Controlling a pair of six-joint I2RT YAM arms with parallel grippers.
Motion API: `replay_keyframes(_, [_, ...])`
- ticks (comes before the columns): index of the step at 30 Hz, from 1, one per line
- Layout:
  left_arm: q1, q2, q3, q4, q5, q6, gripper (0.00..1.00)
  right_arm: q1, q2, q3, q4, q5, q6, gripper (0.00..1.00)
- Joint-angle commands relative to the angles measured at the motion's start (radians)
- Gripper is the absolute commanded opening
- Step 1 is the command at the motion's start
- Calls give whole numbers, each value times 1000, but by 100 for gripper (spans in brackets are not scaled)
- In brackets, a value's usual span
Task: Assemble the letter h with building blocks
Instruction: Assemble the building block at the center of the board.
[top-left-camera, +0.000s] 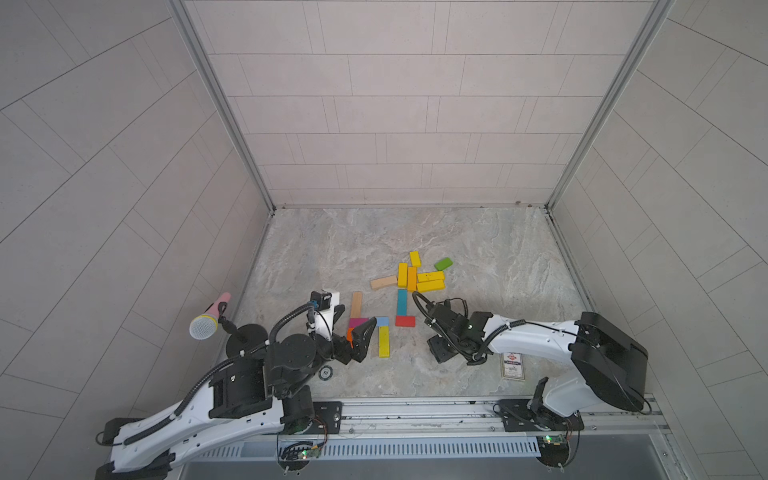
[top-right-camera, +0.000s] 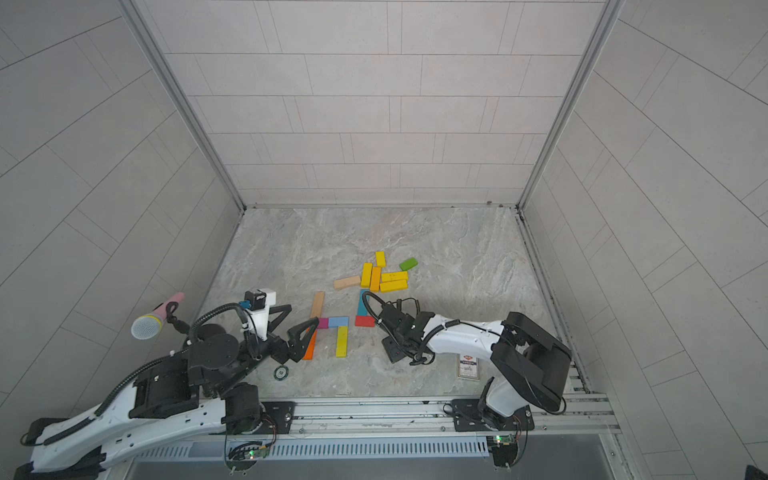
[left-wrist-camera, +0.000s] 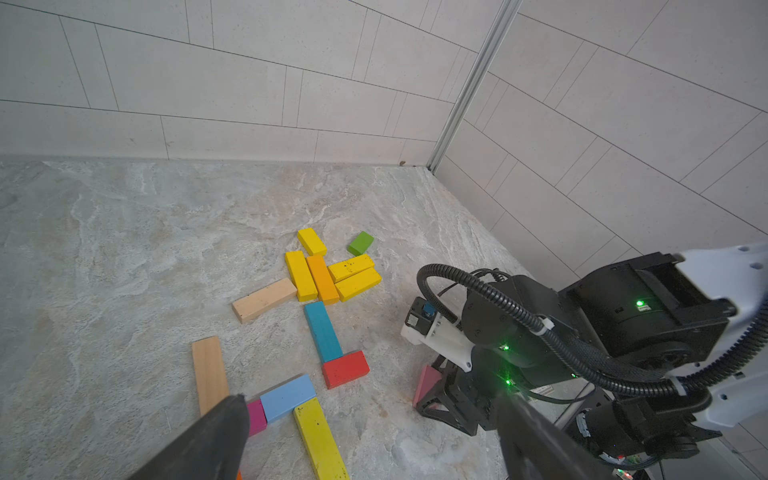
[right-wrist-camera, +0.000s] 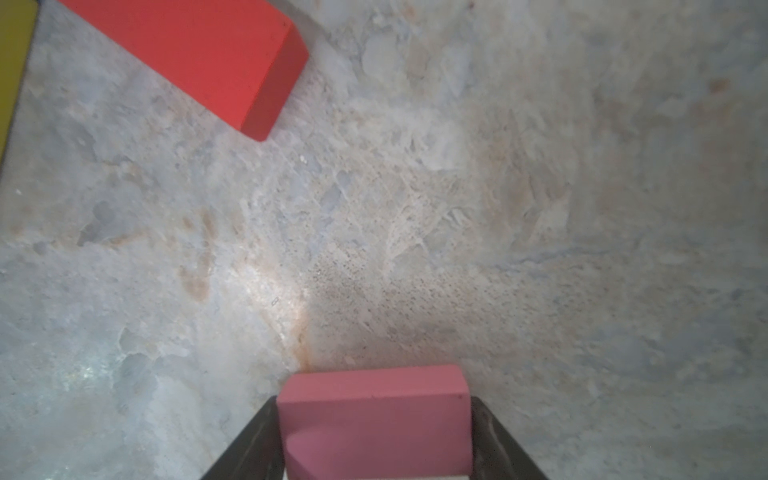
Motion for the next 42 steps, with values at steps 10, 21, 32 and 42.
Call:
replay_keyframes(10, [-2,-16,6,-41,-25,-29,100,5,-55,91,-34,244,301,54])
replay_keyframes(21, [-2,-37,5,-56,-39,-32,100,-4,148,217,9,214,442,53])
replay_keyframes(32, [-1,-41,-2,-52,-48,-25,100,-17,198,234,30,198,482,53])
replay_keyframes(42, [-2,-38,-4,-47,-48,-20,100,-30,227,232,48,180,485,54])
